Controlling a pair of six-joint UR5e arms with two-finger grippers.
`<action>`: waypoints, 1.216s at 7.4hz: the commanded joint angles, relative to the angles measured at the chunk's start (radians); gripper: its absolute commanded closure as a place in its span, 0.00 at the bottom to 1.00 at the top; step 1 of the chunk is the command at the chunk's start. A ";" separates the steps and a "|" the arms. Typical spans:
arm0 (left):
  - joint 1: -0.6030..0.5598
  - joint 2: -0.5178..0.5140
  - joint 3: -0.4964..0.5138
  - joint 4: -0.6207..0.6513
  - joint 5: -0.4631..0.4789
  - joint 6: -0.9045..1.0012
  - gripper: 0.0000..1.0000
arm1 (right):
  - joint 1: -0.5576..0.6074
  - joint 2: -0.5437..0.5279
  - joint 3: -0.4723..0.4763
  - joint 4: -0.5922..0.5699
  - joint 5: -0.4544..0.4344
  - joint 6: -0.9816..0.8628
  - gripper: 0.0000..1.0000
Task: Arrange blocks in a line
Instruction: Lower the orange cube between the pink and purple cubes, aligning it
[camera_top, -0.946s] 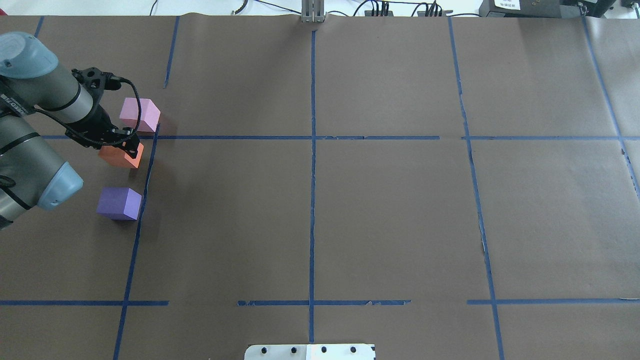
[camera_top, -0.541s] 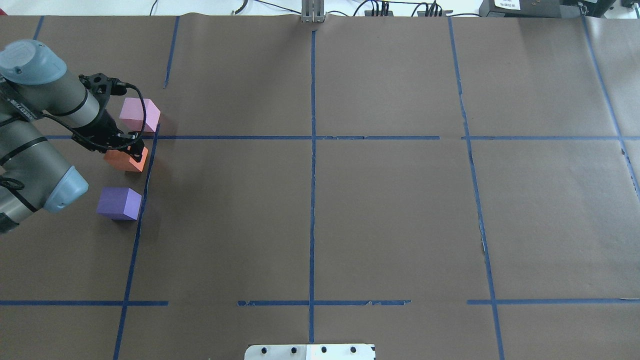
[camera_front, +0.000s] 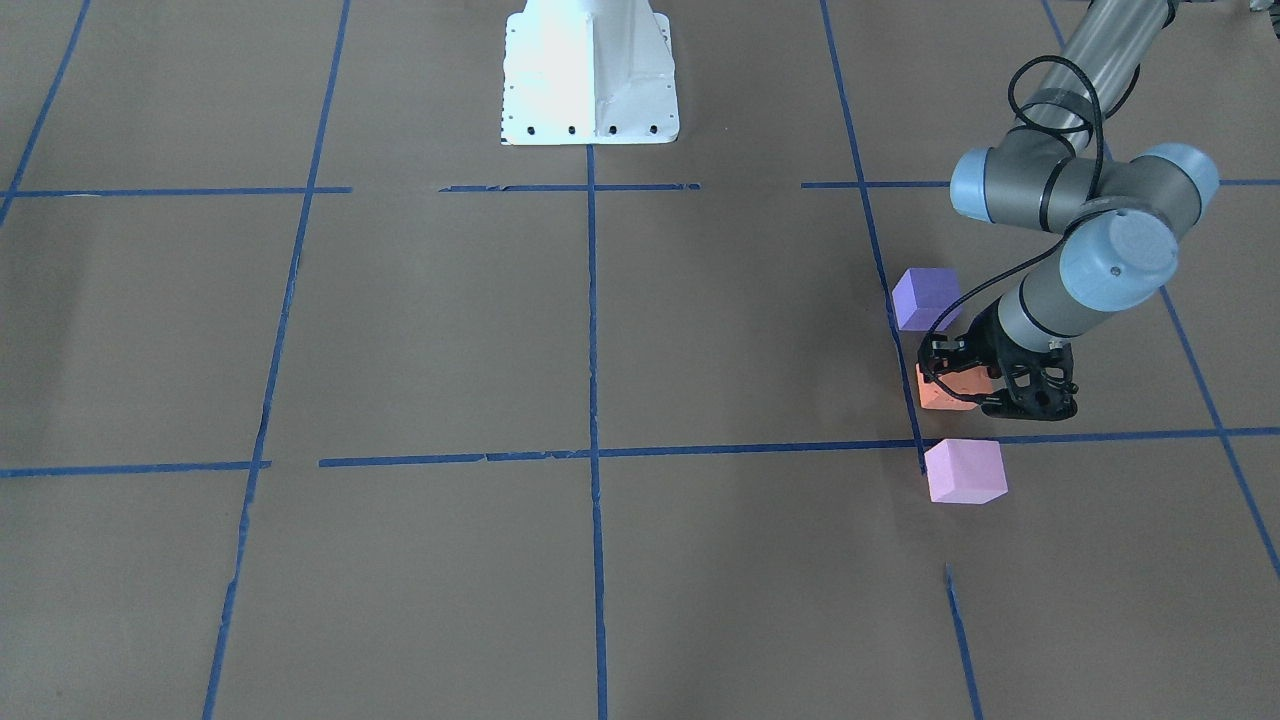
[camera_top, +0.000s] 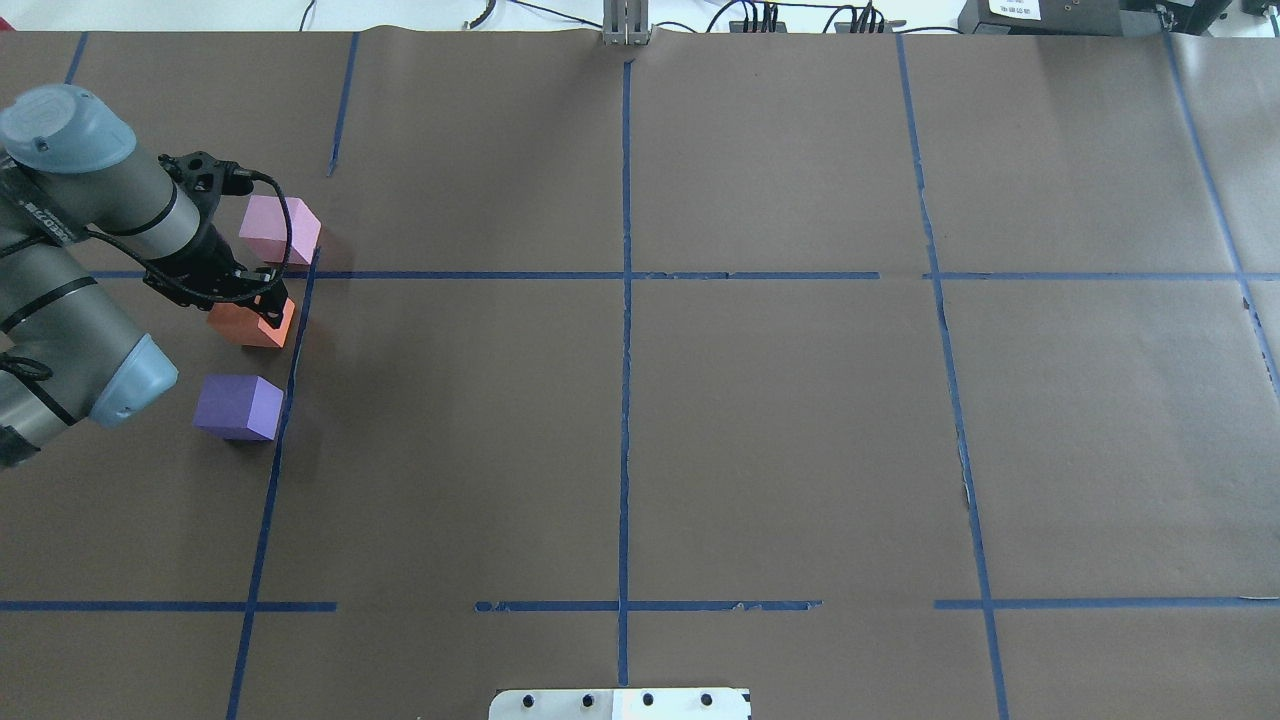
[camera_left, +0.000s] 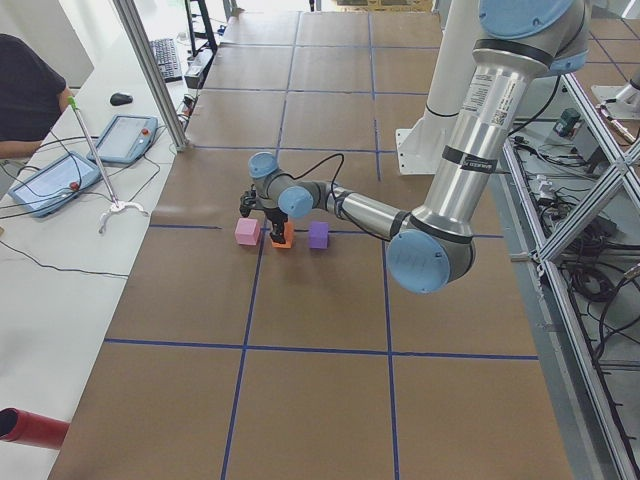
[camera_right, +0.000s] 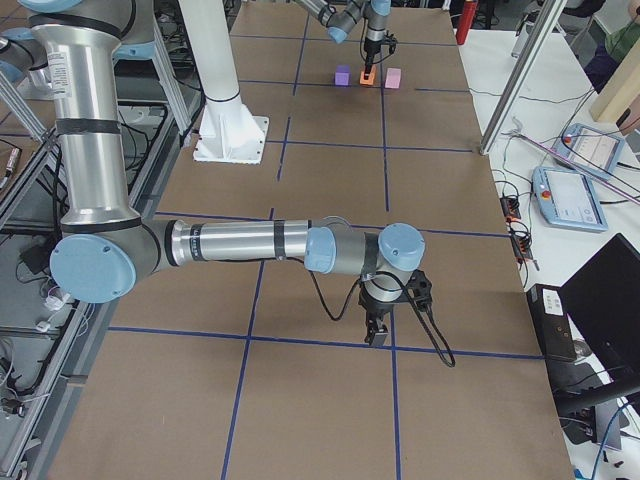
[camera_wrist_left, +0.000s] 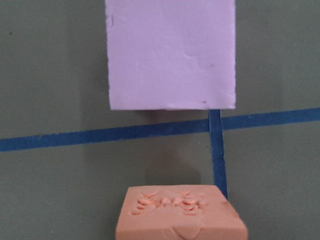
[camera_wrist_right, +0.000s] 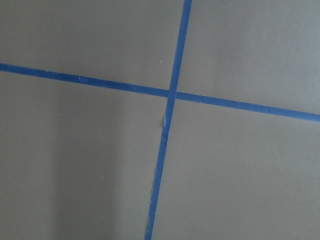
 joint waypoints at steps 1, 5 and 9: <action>0.000 0.001 0.004 -0.002 -0.010 -0.001 0.54 | 0.000 0.000 0.000 0.000 0.000 0.000 0.00; 0.000 0.001 0.013 -0.014 -0.011 0.001 0.20 | 0.000 0.000 0.000 0.000 0.000 0.000 0.00; 0.000 0.001 0.010 -0.015 -0.011 0.001 0.00 | 0.000 0.000 0.000 0.000 0.000 0.000 0.00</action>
